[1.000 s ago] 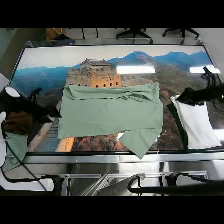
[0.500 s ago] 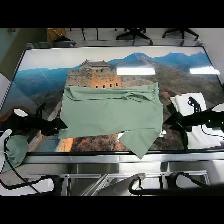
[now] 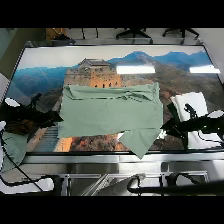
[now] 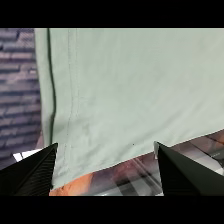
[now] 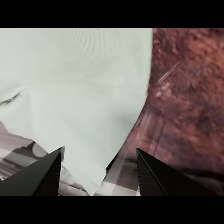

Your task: Fold the shirts.

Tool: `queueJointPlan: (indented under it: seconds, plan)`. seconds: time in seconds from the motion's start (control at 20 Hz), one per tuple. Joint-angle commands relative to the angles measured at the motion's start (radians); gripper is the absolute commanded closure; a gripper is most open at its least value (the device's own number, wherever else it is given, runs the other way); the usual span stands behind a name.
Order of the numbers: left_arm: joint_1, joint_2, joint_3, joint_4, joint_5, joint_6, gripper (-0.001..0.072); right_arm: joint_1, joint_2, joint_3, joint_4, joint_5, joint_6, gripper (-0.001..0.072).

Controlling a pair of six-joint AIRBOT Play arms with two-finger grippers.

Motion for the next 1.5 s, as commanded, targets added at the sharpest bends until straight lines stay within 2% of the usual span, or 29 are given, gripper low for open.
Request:
queueJointPlan:
  seconds: [0.0,0.2,0.5,0.55,0.6,0.65,0.7,0.75,1.05,1.25,1.3,1.35,1.4,1.45]
  plan:
    - [0.039,0.000,0.028,-0.008,0.008,0.001,0.0025,0.000,-0.010,-0.015,0.000,-0.010,0.002,0.0214]
    - [0.069,-0.034,-0.057,-0.010,0.080,0.016,0.0025,0.016,-0.021,-0.028,-0.001,-0.011,0.000,0.0214]
    - [0.007,-0.187,-0.061,-0.021,0.041,0.024,0.0025,0.056,-0.021,-0.028,-0.001,-0.010,0.006,0.0213]
    - [-0.017,-0.199,-0.051,-0.020,0.031,0.024,0.0098,0.060,-0.021,-0.028,-0.001,-0.010,0.008,0.0213]
    - [-0.044,-0.203,-0.040,-0.020,0.026,0.024,0.0246,0.065,-0.023,-0.028,-0.001,-0.010,0.008,0.0214]
    - [-0.067,-0.203,-0.029,-0.019,0.021,0.026,0.0417,0.067,-0.026,-0.029,0.000,-0.010,0.011,0.0214]
    - [-0.087,-0.203,-0.015,-0.017,0.011,0.027,0.0648,0.066,-0.027,-0.031,-0.002,-0.009,0.019,0.0213]
    - [-0.102,-0.203,0.000,-0.013,-0.001,0.029,0.0689,0.066,-0.031,-0.034,0.000,-0.010,0.020,0.0213]
    - [-0.121,-0.203,0.065,-0.011,-0.046,0.021,0.0690,0.067,-0.078,-0.108,0.000,-0.017,0.023,0.0214]
    - [-0.122,-0.203,0.066,-0.012,-0.041,0.020,0.0689,0.123,-0.143,-0.141,0.037,-0.093,-0.007,0.0215]
    - [-0.122,-0.203,0.066,-0.012,-0.043,0.020,0.0689,0.146,-0.159,-0.141,0.072,-0.113,-0.032,0.0253]
    - [-0.122,-0.203,0.066,-0.016,-0.045,0.020,0.0690,0.167,-0.173,-0.141,0.130,-0.126,-0.075,0.0393]
    - [-0.121,-0.203,0.066,-0.023,-0.051,0.020,0.0689,0.177,-0.180,-0.139,0.193,-0.125,-0.115,0.0475]
    - [-0.121,-0.202,0.071,-0.026,-0.061,0.019,0.0690,0.178,-0.180,-0.129,0.241,-0.110,-0.144,0.0495]
